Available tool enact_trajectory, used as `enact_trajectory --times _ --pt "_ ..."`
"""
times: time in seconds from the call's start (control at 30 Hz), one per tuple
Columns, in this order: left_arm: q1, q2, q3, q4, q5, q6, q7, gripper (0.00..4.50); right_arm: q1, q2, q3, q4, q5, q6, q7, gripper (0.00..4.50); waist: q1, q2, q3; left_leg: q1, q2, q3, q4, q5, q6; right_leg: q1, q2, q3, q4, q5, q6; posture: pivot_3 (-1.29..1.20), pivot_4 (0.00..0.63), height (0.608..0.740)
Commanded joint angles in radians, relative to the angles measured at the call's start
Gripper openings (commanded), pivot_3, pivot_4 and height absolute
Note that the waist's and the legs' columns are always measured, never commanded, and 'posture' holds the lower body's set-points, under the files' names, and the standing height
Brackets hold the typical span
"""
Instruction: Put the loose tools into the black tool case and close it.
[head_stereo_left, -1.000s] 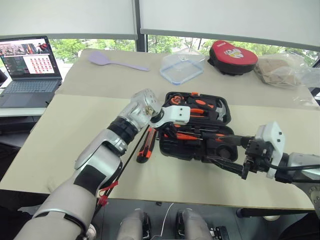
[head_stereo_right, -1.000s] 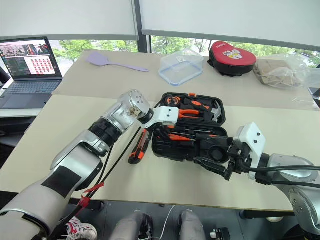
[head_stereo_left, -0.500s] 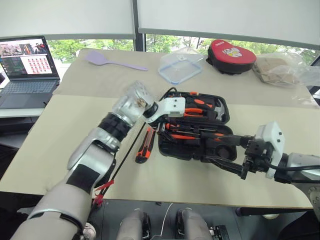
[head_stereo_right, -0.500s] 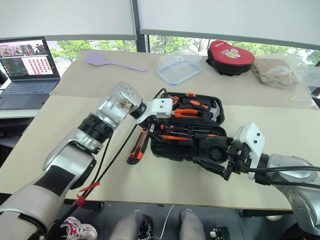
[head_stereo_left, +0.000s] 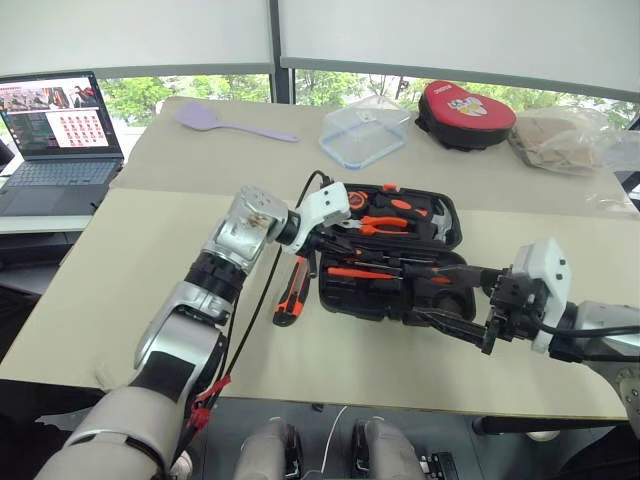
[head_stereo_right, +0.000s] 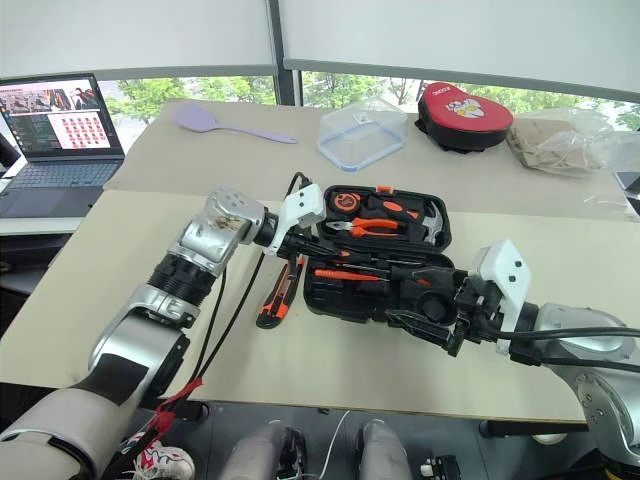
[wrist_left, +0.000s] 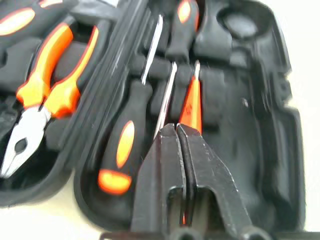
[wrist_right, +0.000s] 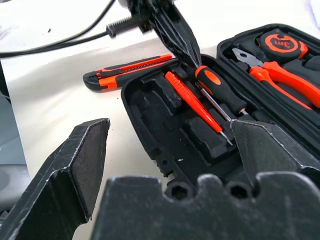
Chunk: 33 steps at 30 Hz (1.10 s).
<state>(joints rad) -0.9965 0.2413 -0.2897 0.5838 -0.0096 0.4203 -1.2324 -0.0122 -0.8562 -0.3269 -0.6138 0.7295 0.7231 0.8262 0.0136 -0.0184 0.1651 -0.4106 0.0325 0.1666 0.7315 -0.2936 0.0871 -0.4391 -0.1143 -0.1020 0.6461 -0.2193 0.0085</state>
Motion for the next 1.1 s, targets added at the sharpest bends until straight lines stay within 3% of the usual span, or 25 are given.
enact_trajectory --times 0.03,0.47,1.1 --pt "0.005 -0.007 0.025 -0.030 -0.044 0.031 0.003 0.01 0.001 -0.010 -0.021 -0.017 0.014 -0.005 -0.003 4.50 -0.001 0.000 0.000 0.000 0.000 0.000 0.000 0.000 0.000 0.000 0.000 0.000 0.000 0.000 0.000 0.00 0.150 0.731" --pt "0.109 0.031 -0.069 -0.046 0.010 -0.041 0.027 0.01 0.004 -0.008 -0.014 -0.027 0.019 0.005 -0.017 4.50 0.000 0.000 0.000 0.004 0.000 0.000 0.000 0.000 0.000 0.003 0.000 0.000 0.000 0.000 0.000 0.00 0.150 0.731" --pt "0.081 0.028 0.011 -0.111 -0.084 -0.035 0.052 0.01 -0.034 -0.006 0.028 0.011 0.012 -0.004 -0.020 4.50 0.000 0.000 -0.001 0.003 0.000 0.000 0.000 0.000 0.000 0.002 0.000 0.001 0.000 0.000 0.000 0.00 0.150 0.731"
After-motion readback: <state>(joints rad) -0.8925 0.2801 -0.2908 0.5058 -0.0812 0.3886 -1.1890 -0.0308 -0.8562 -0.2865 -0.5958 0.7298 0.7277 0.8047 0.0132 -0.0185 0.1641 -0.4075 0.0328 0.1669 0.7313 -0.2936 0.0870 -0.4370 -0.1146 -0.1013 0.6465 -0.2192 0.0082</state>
